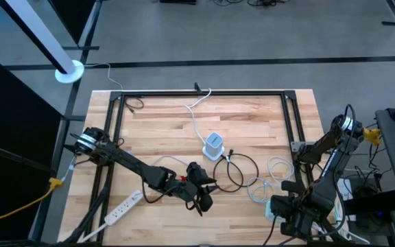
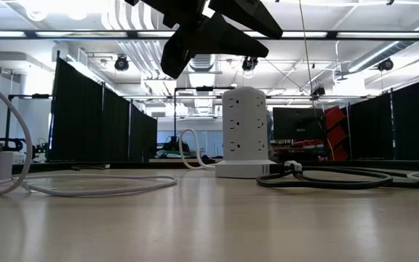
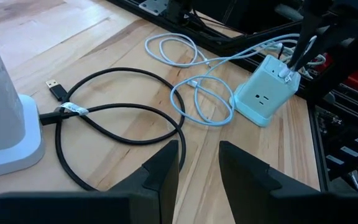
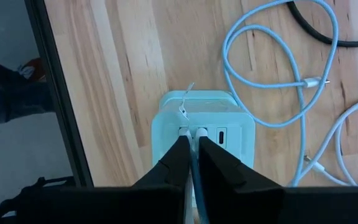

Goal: Plug in charger cables
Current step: Adjust the white charger cables on the bottom white outlet extensions

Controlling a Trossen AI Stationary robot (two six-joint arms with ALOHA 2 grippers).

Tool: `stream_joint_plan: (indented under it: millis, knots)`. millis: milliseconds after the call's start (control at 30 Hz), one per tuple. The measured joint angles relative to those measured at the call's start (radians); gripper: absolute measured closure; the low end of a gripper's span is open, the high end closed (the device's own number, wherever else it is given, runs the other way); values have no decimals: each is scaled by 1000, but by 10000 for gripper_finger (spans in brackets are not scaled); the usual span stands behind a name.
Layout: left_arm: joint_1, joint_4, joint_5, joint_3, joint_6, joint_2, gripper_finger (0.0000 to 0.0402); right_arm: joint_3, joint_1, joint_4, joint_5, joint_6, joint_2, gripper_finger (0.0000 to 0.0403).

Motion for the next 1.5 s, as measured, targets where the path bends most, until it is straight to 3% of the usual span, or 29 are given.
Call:
stream_joint_plan:
  millis: [867, 1500]
  knots:
    - [1, 0, 0, 0, 0, 0, 299, 45, 0, -80, -20, -3, -5, 400]
    - [1, 1, 0, 0, -27, 0, 299, 45, 0, 9, -13, -16, 3, 388]
